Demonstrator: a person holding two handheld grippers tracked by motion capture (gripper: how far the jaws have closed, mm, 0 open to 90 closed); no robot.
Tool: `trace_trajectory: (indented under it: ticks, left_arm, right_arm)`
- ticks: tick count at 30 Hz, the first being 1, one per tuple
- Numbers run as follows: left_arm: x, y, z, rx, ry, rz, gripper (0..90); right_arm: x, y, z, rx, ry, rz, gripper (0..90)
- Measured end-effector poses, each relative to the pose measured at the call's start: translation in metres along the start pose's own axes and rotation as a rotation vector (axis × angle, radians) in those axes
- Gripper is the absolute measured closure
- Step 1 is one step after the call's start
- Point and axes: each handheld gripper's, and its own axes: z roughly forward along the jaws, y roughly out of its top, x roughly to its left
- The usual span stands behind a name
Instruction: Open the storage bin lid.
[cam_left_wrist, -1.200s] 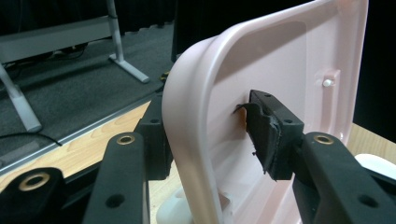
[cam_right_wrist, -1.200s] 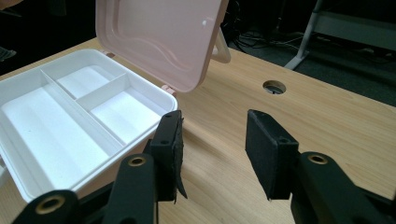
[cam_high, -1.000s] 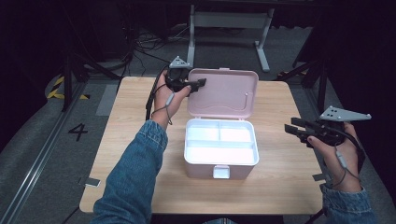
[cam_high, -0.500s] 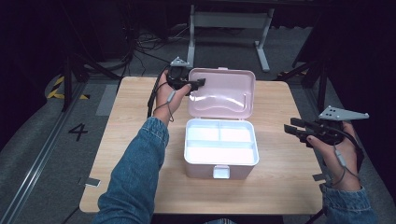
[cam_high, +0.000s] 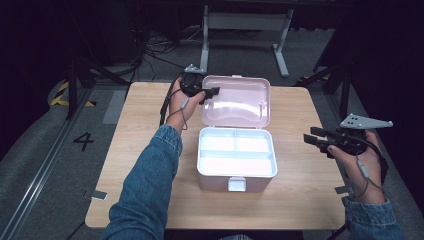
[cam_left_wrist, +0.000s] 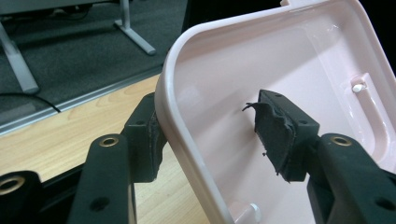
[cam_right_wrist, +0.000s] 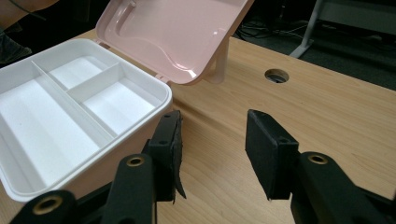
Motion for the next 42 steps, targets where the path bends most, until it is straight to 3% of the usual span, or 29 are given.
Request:
trace_trajectory:
  ticks: [13,21,26,42]
  left_arm:
    - [0.007,-0.006,0.011,0.067,0.021,0.001,42.8]
    - [0.011,-0.010,0.017,0.102,0.029,-0.013,41.9]
    - [0.012,-0.012,0.021,0.121,0.029,-0.046,41.5]
    - [0.014,-0.018,0.028,0.173,0.040,-0.070,39.2]
  right_arm:
    - [0.000,-0.002,0.004,0.013,0.002,-0.001,56.0]
    - [0.000,-0.002,0.005,0.019,0.004,0.003,55.7]
    - [0.000,-0.002,0.006,0.015,0.028,0.009,55.3]
    - [0.001,-0.002,0.006,0.010,0.049,0.015,54.9]
